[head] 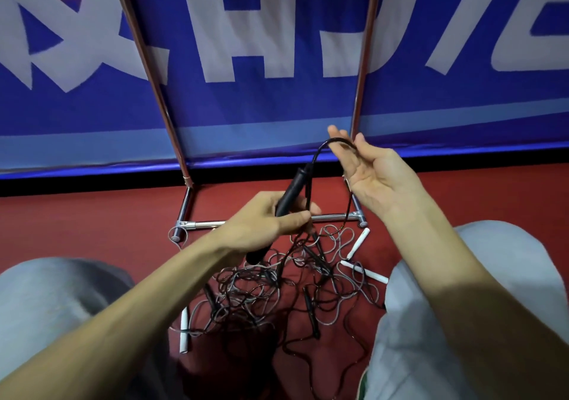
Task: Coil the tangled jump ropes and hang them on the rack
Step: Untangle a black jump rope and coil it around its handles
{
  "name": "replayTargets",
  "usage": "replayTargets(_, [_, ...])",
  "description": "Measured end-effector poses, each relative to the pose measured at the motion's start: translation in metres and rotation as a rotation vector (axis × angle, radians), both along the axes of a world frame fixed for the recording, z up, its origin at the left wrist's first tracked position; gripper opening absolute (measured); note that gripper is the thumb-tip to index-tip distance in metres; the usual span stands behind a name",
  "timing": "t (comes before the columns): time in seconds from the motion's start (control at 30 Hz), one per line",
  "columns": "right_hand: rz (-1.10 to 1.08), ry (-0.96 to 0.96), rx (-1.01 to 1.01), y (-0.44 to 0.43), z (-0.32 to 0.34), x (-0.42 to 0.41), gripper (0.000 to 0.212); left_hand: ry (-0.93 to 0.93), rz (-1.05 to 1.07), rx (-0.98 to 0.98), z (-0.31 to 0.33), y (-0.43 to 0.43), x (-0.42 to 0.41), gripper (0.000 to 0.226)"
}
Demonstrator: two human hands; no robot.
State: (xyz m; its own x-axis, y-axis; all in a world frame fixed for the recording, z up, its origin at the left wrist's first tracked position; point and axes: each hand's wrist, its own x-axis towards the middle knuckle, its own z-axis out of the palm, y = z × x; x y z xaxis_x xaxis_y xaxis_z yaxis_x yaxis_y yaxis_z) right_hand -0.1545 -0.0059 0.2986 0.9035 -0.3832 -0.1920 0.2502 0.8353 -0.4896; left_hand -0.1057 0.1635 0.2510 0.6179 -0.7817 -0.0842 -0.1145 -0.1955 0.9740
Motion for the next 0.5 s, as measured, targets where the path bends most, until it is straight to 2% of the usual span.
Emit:
replayTargets(0.13, [-0.084,0.022,-0.098,-0.009,-0.005,0.005,0.016,0.073,0.010,-0.135,0.007,0.000,-0.006,0.009])
replayTargets(0.23, [-0.133,0.071,-0.214,-0.007,-0.007,0.004,0.017,0.164,0.058,-0.253,0.018,0.004,-0.003,0.006])
replayTargets(0.4, [0.051,0.203,-0.824,0.013,-0.012,0.003,0.019,0.303,0.122,-0.473,0.038,0.011,0.003,0.008])
replayTargets(0.5, [0.344,0.075,-1.107,0.024,-0.018,0.002,0.036,0.433,0.198,-0.697,0.045,0.014,0.008,0.007])
